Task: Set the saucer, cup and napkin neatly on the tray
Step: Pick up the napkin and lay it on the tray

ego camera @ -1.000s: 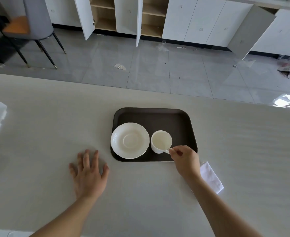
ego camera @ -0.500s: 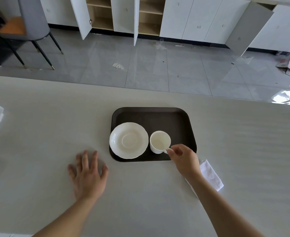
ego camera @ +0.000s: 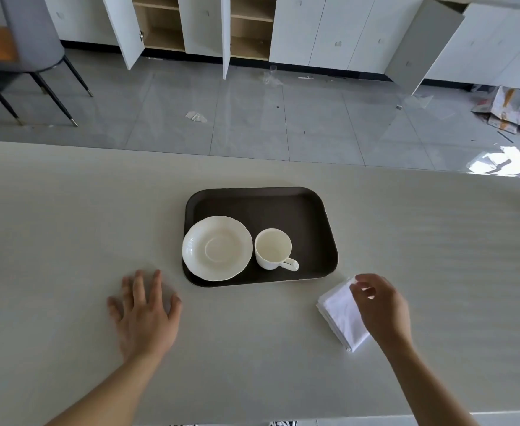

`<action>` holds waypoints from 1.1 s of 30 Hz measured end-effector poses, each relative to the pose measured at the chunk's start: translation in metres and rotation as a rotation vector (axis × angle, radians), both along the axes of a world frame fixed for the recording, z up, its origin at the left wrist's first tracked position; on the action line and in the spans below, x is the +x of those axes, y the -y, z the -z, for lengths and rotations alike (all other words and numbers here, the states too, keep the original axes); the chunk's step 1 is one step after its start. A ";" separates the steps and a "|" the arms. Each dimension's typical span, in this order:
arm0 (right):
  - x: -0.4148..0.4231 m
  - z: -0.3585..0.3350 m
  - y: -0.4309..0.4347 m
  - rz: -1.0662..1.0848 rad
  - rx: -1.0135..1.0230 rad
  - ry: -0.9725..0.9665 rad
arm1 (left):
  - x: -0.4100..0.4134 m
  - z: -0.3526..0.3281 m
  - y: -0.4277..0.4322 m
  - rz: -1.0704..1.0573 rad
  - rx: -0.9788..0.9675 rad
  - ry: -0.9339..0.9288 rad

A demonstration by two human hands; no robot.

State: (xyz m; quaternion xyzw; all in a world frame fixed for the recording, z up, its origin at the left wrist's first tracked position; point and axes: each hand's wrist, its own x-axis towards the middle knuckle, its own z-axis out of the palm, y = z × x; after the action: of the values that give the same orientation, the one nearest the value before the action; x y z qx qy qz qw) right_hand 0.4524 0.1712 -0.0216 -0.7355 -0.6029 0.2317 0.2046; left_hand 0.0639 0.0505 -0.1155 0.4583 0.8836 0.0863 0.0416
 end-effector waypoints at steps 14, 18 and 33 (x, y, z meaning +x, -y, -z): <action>0.016 0.013 0.003 -0.108 -0.353 0.445 | 0.000 -0.001 0.000 0.003 0.015 0.012; 0.014 0.011 -0.004 -0.089 -0.382 0.396 | 0.000 -0.002 0.000 0.009 0.018 0.011; 0.014 -0.039 -0.042 0.021 -0.172 -0.198 | 0.001 -0.003 -0.001 -0.001 0.006 0.020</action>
State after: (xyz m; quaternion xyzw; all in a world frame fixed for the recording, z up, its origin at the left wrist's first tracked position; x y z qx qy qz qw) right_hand 0.4666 0.2131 0.0175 -0.7300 -0.5501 0.3518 0.2018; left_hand 0.0648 0.0510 -0.1130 0.4571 0.8831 0.0936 0.0490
